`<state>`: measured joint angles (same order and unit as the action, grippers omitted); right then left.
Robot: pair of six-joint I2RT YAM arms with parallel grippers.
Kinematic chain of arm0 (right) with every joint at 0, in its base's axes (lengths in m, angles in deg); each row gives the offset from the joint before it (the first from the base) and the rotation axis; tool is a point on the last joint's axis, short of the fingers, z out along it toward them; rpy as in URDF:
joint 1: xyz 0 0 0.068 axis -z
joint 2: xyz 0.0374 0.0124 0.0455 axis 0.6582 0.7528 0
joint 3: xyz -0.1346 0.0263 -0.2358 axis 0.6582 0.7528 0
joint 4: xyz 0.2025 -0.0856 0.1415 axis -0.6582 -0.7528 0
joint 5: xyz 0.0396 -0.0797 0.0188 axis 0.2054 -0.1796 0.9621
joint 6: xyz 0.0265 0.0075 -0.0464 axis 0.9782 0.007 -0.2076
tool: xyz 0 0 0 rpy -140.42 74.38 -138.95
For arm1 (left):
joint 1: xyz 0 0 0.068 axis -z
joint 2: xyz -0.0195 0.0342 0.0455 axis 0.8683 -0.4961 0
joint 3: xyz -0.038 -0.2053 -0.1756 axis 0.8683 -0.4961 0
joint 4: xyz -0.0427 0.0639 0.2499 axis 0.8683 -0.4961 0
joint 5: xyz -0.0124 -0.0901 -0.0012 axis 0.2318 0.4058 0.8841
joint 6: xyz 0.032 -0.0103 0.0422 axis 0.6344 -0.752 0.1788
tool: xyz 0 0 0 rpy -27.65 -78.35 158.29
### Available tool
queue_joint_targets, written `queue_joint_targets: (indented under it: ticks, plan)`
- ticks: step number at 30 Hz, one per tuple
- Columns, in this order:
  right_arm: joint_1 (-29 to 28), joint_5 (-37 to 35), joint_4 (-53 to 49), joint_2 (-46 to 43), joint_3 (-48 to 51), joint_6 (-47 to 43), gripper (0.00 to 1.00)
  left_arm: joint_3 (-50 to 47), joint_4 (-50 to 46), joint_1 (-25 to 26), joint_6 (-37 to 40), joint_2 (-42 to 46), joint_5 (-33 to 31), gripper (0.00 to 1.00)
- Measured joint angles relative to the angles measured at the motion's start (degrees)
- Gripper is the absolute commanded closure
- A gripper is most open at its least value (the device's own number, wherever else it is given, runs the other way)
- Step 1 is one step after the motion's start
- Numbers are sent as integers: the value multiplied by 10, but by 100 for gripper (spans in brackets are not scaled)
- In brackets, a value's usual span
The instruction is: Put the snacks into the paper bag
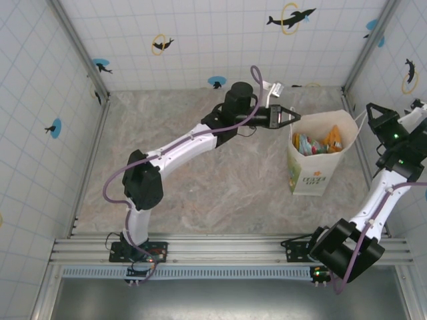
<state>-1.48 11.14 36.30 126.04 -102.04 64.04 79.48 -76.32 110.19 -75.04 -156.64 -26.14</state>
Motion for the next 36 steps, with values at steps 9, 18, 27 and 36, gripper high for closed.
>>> queue_joint_targets:
  ticks: [9, 18, 27, 36]
  plan:
    - [-114, -53, -17, -11, -11, -19, 100, 3, -89, -31, 56, 31, -38, 100]
    - [-331, -168, -44, -11, -16, -53, 100, 3, -193, -61, 115, 85, -78, 100]
    - [-555, -298, -52, 38, -42, -96, 100, -2, -303, -113, 177, 162, -144, 100]
    - [-688, -378, -32, 93, -78, -129, 100, -97, -356, -172, 209, 271, -199, 100]
